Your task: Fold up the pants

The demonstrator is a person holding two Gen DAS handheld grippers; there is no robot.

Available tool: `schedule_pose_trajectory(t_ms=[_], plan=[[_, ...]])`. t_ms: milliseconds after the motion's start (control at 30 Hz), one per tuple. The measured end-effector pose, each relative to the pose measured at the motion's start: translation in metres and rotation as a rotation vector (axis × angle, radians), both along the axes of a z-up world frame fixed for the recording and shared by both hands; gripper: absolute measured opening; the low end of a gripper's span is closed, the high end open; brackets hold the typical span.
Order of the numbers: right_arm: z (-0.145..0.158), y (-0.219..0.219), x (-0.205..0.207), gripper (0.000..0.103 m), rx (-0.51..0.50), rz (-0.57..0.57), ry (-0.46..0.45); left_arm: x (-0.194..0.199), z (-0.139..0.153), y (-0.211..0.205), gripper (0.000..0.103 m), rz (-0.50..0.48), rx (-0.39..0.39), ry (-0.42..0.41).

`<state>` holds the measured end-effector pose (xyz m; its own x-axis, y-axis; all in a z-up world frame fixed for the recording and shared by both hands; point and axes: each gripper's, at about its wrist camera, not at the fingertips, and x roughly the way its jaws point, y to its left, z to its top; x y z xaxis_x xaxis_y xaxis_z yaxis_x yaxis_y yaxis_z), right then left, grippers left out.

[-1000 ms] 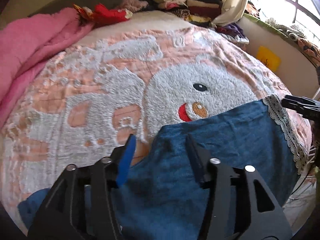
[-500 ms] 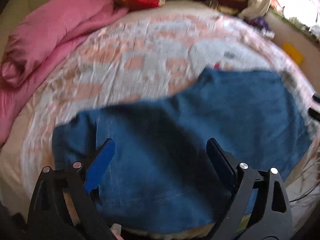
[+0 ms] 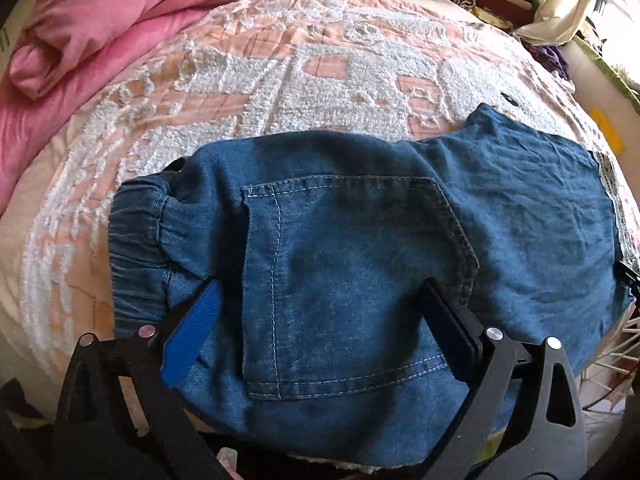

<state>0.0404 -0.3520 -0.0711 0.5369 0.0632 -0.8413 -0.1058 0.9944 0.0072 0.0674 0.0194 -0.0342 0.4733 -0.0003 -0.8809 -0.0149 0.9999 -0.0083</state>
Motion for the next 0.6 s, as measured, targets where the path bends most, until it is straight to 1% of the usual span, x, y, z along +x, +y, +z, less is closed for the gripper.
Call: schedule_pose_trajectory(t_ms=[33,100,133,200,300,400,500,600], plan=[[0.0,0.002,0.0,0.085,-0.013,0.005,-0.002,0.0,0.0,0.0,0.091,0.0,-0.002,-0.001],[0.0,0.0,0.001,0.085,0.003,0.003,0.003,-0.001,0.001,0.001,0.091,-0.001,-0.008,-0.009],[0.005,-0.001,-0.002,0.085,0.013,0.002,-0.007,-0.004,0.005,0.001,0.091,0.001,-0.015,-0.023],[0.018,0.0,-0.01,0.086,0.012,0.009,-0.058,-0.013,0.015,-0.003,0.091,-0.008,-0.033,-0.049],[0.04,0.007,-0.029,0.086,0.016,0.055,-0.145,-0.027,0.029,-0.018,0.092,-0.065,-0.036,-0.084],[0.054,0.018,-0.043,0.086,0.038,0.103,-0.184,-0.037,0.042,-0.04,0.093,-0.129,-0.021,-0.126],[0.06,0.036,-0.052,0.086,0.057,0.163,-0.201,-0.043,0.048,-0.062,0.093,-0.182,-0.011,-0.154],[0.056,0.051,-0.055,0.086,0.069,0.201,-0.184,-0.047,0.042,-0.083,0.093,-0.237,0.006,-0.148]])
